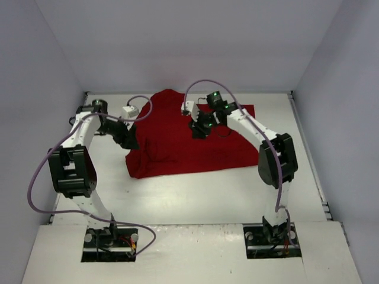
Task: Fold and stack the t-shirts
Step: Fold the flattened tshirt in 1/3 of the way
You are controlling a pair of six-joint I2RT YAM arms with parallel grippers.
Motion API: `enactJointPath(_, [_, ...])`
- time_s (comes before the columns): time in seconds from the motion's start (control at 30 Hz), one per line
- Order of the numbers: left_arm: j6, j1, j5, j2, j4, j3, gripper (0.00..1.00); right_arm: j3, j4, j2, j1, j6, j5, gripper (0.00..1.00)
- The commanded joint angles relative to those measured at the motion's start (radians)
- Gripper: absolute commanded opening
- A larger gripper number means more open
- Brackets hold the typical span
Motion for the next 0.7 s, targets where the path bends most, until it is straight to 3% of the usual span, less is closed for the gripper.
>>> enactJointPath(0.0, [-0.188, 0.097, 0.123, -0.037, 0.131, -0.043, 0.65, -0.008, 0.328, 0.032, 0.096, 0.265, 0.036, 0.36])
enactJointPath(0.23, [-0.237, 0.174, 0.191, -0.045, 0.165, -0.053, 0.66, 0.085, 0.416, 0.151, 0.240, 0.228, 0.135, 0.36])
enactJointPath(0.4, [-0.247, 0.233, 0.204, -0.053, 0.165, -0.055, 0.67, 0.104, 0.415, 0.186, 0.301, 0.165, 0.106, 0.37])
enactJointPath(0.67, [-0.220, 0.262, 0.223, -0.097, 0.166, -0.107, 0.69, 0.070, 0.412, 0.217, 0.334, 0.095, 0.093, 0.49])
